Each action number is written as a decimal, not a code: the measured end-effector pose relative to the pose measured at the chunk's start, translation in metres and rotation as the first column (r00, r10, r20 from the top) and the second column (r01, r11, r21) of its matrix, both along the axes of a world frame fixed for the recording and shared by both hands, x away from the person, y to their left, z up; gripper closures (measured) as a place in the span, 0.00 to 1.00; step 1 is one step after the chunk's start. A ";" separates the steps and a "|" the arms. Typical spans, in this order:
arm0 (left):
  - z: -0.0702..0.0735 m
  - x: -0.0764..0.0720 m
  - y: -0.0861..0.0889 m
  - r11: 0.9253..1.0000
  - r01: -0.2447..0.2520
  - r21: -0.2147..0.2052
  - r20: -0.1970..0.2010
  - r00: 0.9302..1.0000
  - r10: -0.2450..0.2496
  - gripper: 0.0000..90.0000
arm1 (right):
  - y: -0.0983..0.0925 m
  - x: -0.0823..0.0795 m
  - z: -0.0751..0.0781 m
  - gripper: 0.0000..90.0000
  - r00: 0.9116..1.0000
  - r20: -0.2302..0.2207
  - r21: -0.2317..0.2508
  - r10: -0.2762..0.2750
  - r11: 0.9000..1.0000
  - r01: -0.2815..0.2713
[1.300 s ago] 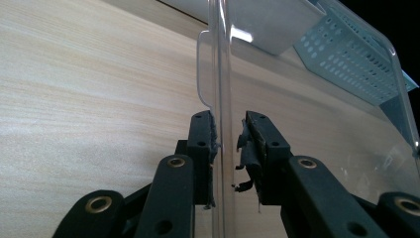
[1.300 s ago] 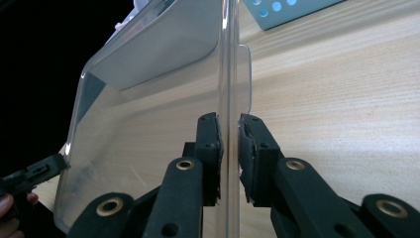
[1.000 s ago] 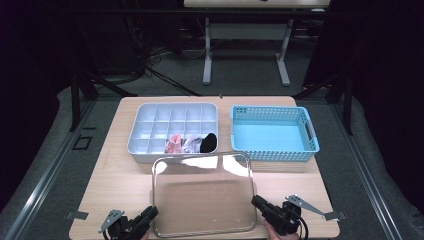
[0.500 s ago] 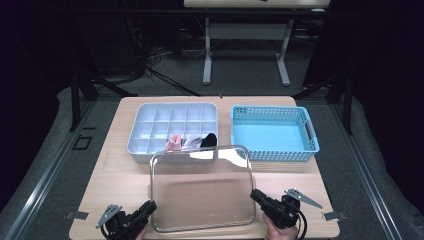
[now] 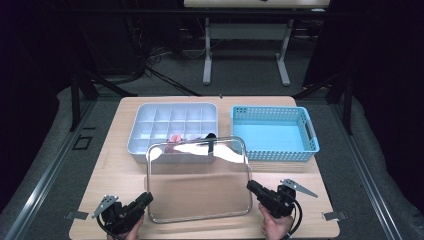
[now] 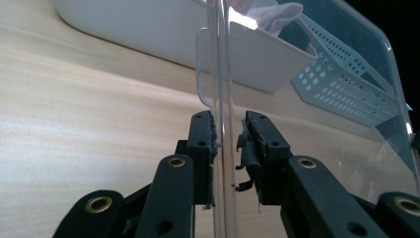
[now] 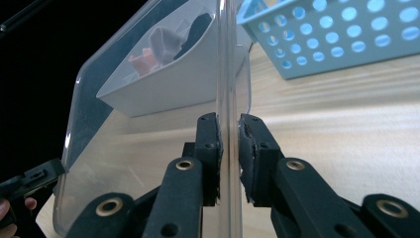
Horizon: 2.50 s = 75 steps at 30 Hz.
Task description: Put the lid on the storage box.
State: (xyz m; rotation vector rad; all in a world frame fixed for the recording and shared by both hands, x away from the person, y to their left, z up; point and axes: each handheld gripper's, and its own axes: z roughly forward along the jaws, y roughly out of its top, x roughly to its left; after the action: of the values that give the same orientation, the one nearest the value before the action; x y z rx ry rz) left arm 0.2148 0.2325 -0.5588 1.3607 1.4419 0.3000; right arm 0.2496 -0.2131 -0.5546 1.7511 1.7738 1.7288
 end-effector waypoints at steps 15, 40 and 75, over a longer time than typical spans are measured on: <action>0.018 0.026 0.013 0.999 0.024 0.047 -0.002 1.000 -0.024 0.82 | 0.012 0.028 0.010 0.88 1.000 0.010 -0.006 0.015 1.000 -0.015; 0.040 0.077 0.036 0.996 0.049 0.070 -0.019 0.999 -0.048 0.83 | 0.031 0.076 0.028 0.88 0.999 0.008 -0.020 0.039 0.999 -0.039; 0.065 0.167 0.071 0.990 0.069 0.123 -0.094 0.994 -0.058 0.84 | 0.069 0.164 0.047 0.87 0.996 -0.075 -0.046 0.043 0.998 -0.047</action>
State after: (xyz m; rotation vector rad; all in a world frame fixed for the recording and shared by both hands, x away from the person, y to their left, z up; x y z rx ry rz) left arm 0.3822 0.3032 -0.4935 1.5369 1.4711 0.2954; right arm 0.4138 -0.1443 -0.5079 1.7919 1.8827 1.6434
